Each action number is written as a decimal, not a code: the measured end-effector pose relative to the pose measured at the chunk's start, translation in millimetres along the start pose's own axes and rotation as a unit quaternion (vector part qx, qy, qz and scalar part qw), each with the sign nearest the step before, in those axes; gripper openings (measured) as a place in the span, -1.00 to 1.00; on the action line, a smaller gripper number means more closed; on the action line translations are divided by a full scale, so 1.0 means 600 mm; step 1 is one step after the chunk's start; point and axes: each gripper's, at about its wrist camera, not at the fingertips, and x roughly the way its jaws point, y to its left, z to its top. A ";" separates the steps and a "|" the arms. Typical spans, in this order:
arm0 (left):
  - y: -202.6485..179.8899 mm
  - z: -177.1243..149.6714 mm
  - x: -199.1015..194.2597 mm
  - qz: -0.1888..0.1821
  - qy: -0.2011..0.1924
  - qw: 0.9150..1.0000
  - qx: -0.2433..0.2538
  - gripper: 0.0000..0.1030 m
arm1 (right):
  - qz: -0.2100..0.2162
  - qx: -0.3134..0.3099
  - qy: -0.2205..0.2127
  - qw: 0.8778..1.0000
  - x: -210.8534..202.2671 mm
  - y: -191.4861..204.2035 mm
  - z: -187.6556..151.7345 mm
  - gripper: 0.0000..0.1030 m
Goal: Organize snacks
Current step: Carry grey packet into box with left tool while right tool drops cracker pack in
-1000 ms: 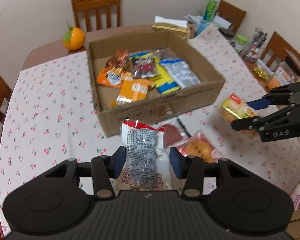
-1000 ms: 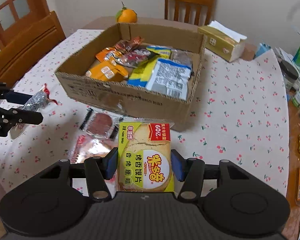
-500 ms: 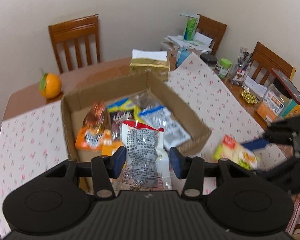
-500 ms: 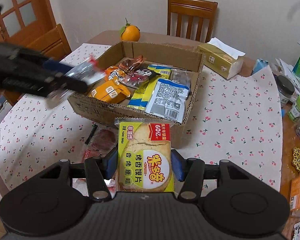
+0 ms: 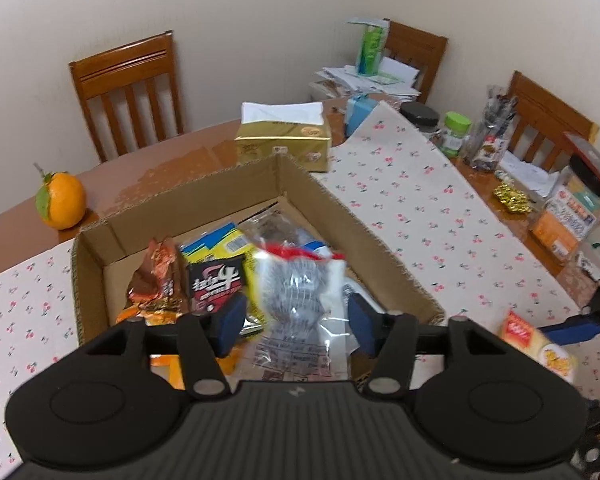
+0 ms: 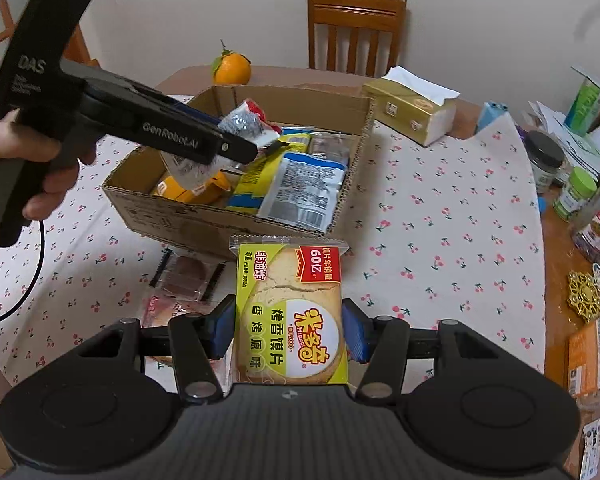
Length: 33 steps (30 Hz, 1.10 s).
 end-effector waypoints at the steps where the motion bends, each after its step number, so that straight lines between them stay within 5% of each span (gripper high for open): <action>1: 0.001 -0.002 -0.003 0.000 -0.001 1.000 -0.003 0.33 | 0.000 0.001 0.000 1.000 0.000 -0.001 0.000 0.16; 4: 0.006 -0.011 -0.019 0.007 -0.015 1.000 -0.012 0.65 | 0.000 0.001 -0.001 1.000 0.000 -0.003 0.002 0.16; 10: 0.008 -0.043 -0.071 0.051 -0.041 0.998 -0.021 0.91 | 0.001 -0.006 -0.003 1.000 0.001 0.002 0.011 0.16; 22: 0.022 -0.128 -0.165 0.133 -0.066 0.986 -0.075 0.94 | 0.012 -0.024 -0.015 1.000 0.006 0.025 0.061 0.16; 33: 0.070 -0.185 -0.215 0.170 -0.065 0.976 -0.118 0.94 | 0.042 -0.034 -0.034 0.998 0.065 0.077 0.177 0.16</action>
